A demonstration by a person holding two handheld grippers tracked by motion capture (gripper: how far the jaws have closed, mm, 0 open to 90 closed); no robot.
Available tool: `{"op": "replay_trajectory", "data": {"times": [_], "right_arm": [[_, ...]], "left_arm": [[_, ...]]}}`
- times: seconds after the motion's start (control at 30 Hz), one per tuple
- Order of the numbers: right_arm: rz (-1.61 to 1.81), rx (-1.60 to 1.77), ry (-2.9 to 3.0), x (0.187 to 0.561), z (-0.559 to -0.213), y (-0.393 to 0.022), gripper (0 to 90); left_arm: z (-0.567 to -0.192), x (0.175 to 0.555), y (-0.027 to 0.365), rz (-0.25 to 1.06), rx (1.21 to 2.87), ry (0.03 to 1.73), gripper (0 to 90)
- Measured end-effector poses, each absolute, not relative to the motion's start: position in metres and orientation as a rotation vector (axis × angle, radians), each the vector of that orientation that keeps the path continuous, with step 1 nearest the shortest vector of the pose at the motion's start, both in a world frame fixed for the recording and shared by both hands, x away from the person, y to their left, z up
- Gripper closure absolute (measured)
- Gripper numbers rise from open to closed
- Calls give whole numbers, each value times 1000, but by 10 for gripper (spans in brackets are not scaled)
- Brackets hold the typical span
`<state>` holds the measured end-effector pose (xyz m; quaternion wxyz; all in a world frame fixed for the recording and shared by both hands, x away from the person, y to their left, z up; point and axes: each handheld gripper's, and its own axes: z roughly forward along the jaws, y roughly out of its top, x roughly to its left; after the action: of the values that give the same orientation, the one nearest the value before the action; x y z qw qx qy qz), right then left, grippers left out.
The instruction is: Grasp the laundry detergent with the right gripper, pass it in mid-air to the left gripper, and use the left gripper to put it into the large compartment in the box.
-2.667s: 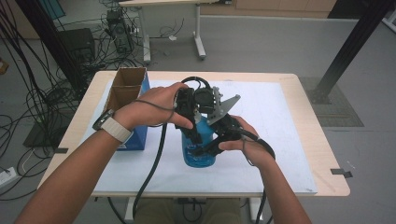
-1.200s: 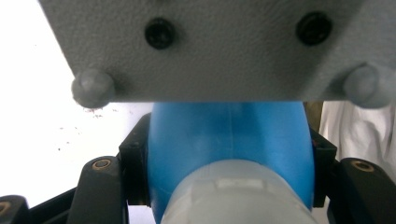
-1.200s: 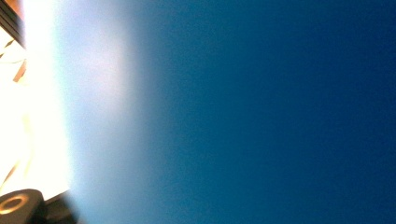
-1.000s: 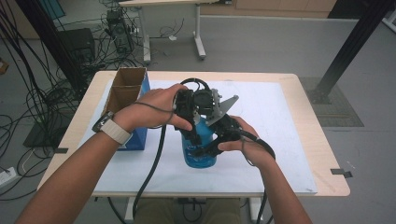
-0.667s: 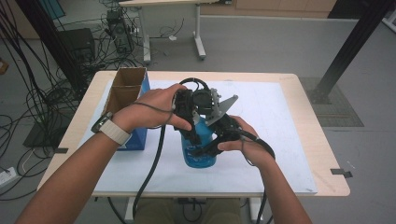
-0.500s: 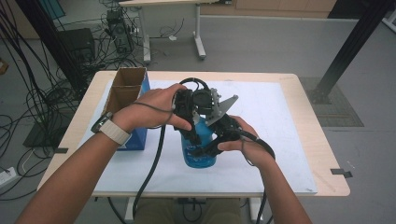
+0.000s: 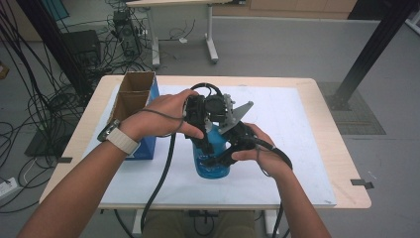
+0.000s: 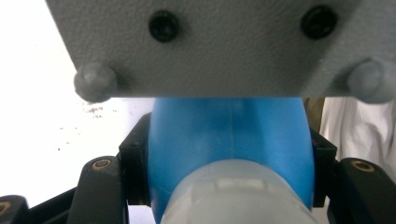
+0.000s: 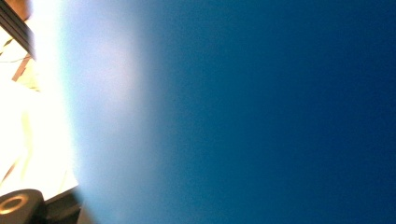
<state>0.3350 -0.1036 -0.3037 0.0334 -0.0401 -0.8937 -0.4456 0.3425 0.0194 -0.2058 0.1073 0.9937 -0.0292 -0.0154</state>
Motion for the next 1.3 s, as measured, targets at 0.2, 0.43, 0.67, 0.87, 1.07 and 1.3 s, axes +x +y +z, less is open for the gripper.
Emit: {"op": "replay_trajectory", "data": {"times": [0.2,0.43,0.67,0.87,1.07,1.3], "right_arm": [[-1374,-129,-2744,335,-304,-104,437],[-1380,-119,-2749,335,-304,-104,436],[-1377,-120,-2753,335,-305,-105,436],[-1380,-124,-2751,335,-305,-106,436],[-1379,-120,-2755,335,-305,-105,436],[-1377,-120,-2755,336,-304,-105,436]], "left_arm": [[-206,343,19,-46,2932,-94,380],[-206,343,19,-46,2931,-90,380],[-206,343,18,-44,2927,-92,380],[-206,343,18,-40,2927,-99,379],[-206,343,18,-44,2925,-90,379],[-206,343,19,-41,2927,-95,379]]}}
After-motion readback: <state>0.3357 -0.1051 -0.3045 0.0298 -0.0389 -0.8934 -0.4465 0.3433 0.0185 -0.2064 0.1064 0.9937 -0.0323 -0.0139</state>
